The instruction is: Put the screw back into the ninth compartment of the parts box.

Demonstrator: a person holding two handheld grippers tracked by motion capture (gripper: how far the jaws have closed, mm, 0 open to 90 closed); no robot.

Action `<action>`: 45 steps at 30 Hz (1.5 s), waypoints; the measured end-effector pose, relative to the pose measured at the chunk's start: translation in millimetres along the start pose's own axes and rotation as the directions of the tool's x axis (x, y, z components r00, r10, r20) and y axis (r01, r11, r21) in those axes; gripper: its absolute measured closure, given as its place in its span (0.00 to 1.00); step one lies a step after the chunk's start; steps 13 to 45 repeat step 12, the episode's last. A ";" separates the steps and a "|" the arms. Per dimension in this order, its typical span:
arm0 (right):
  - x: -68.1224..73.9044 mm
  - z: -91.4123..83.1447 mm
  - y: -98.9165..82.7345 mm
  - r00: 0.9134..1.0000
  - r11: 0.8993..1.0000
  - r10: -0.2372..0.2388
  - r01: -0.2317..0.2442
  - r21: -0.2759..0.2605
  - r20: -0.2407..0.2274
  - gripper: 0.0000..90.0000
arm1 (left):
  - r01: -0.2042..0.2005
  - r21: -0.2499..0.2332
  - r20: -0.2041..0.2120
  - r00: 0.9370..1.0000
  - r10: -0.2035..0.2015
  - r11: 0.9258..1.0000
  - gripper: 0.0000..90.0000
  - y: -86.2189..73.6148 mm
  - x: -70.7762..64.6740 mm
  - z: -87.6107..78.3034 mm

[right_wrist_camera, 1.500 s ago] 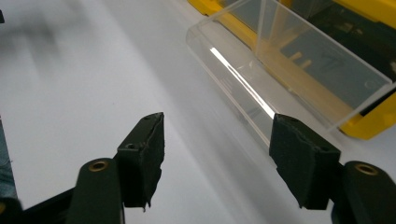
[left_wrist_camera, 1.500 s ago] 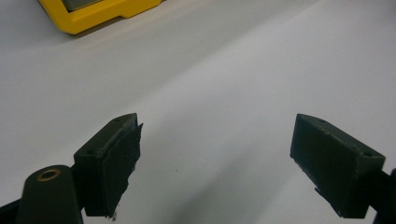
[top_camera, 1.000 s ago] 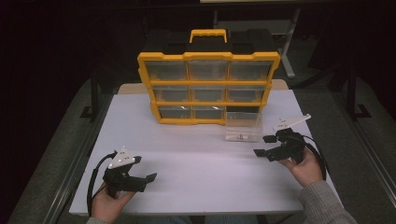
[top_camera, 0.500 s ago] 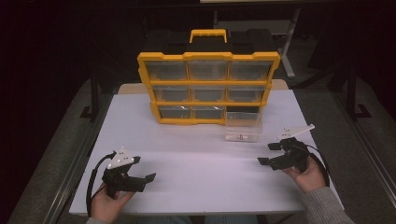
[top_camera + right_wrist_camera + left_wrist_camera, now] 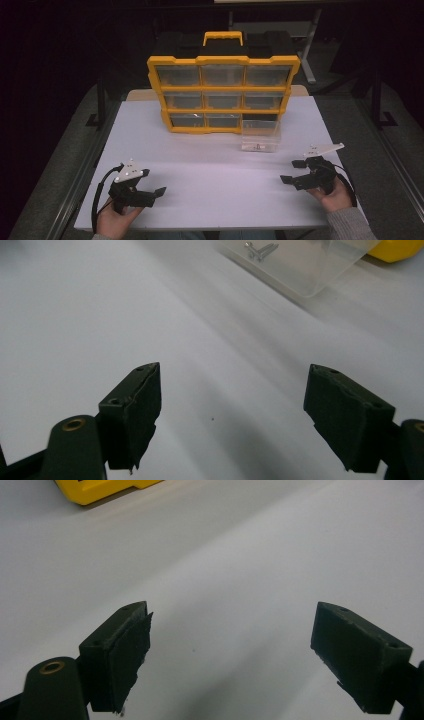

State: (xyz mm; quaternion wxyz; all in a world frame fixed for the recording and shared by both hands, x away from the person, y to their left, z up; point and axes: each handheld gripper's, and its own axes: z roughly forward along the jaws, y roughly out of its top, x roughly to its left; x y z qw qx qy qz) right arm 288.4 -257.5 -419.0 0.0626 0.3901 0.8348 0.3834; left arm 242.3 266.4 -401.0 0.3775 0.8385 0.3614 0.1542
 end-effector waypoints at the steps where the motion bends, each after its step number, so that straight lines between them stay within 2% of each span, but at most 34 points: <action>1: -0.2 -0.5 -2.2 1.000 1.000 -0.010 0.010 -0.009 0.003 0.24 | -0.001 0.001 0.000 1.000 0.001 1.000 0.17 -0.2 0.1 0.1; 5: 2.4 -3.0 -6.9 1.000 1.000 0.012 -0.012 -0.014 -0.008 0.24 | -0.003 -0.002 -0.002 1.000 0.003 1.000 0.17 -0.5 0.1 -0.1; 7: 3.0 -3.0 -9.8 1.000 1.000 0.004 -0.004 -0.021 -0.014 0.24 | -0.018 -0.004 -0.007 1.000 0.018 1.000 0.17 -0.3 0.7 -0.5; 10: 4.9 -3.4 -11.5 1.000 1.000 0.020 -0.020 -0.009 -0.011 0.24 | -0.016 -0.008 -0.004 1.000 0.016 1.000 0.17 -0.8 1.3 -0.1; 12: 3.8 -3.8 -12.3 1.000 1.000 0.009 -0.009 -0.020 -0.009 0.24 | 0.000 -0.007 -0.005 1.000 0.000 1.000 0.17 -1.7 1.3 0.1; 45: 3.8 -3.8 -12.3 1.000 1.000 0.009 -0.009 -0.020 -0.009 0.24 | 0.000 -0.007 -0.005 1.000 0.000 1.000 0.17 -1.7 1.3 0.1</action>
